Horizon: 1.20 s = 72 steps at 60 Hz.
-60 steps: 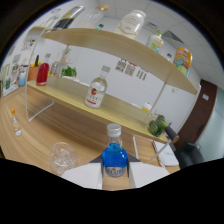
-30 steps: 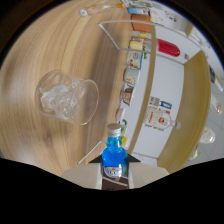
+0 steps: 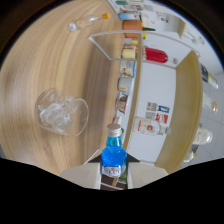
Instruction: Make me a cup of Mount Fuji.
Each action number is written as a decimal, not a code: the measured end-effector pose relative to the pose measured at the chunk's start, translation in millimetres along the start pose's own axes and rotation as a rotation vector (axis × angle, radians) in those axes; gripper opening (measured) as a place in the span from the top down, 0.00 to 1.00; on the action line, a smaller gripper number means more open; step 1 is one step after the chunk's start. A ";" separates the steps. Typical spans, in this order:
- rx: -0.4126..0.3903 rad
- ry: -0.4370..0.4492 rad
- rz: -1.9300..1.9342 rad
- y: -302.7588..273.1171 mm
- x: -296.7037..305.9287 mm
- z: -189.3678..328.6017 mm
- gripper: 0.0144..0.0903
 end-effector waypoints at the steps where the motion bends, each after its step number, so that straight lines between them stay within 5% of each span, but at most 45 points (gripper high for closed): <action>1: 0.008 0.003 0.047 0.1 2.8 -1.9 0.72; 16: 0.251 0.011 0.958 11.8 59.3 -45.5 0.72; 22: 0.267 -0.024 1.284 38.5 56.2 -51.7 0.72; 49: -0.025 -0.251 1.686 145.7 -109.4 25.6 0.72; 72: -0.106 -0.411 1.654 143.2 -151.6 46.1 0.71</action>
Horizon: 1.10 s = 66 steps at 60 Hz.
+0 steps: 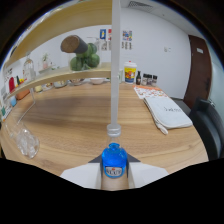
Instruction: Make me a cup of Mount Fuji.
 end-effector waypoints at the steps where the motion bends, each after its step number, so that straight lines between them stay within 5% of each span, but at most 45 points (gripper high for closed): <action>1: -0.001 0.003 0.002 0.4 0.3 0.6 0.71; 17: -0.031 0.036 0.042 10.8 4.0 -5.4 0.65; 21: -0.024 0.061 0.041 11.9 8.7 -10.8 0.53; 27: 0.007 0.068 0.057 0.9 4.6 -29.2 0.08; 30: 0.041 0.089 0.065 -11.2 3.5 -44.4 0.04; 44: 0.209 0.087 0.108 -85.3 -57.4 -126.0 0.07; 66: 0.222 -0.030 0.081 -94.1 -222.6 -129.7 0.06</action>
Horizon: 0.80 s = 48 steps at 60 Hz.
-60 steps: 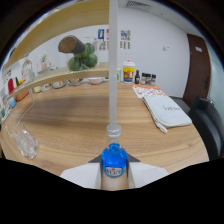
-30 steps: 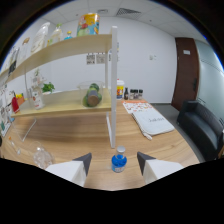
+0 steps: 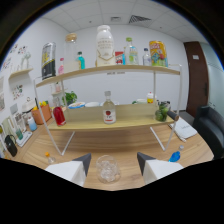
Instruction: Make me a cup of Mount Fuji.
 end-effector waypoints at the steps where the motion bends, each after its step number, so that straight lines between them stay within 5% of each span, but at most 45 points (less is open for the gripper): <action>1: 0.001 0.001 0.001 -2.1 -4.8 1.2 0.06; 11: 0.023 0.019 0.023 -63.2 -44.8 -5.5 0.07; 28: 0.209 -0.046 -0.018 -222.2 -116.7 -38.0 0.05; 40: 0.239 -0.029 -0.016 -261.1 -128.6 7.3 0.06; 48: 0.219 -0.002 -0.005 -267.6 -129.5 42.1 0.20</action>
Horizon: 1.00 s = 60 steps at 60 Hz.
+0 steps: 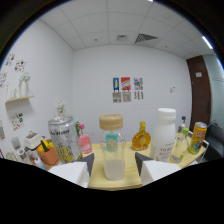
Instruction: Make me a cup of Mount Fuji.
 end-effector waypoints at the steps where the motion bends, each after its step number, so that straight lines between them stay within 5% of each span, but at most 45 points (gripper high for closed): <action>1: -0.004 0.001 0.002 1.3 -0.2 3.8 0.22; 16: 0.015 0.023 -0.019 0.3 -2.0 29.6 0.65; 46: 0.079 -0.002 -0.040 -20.7 1.6 -33.0 0.70; 60: 0.002 0.004 -0.041 79.1 -2.4 -73.5 0.70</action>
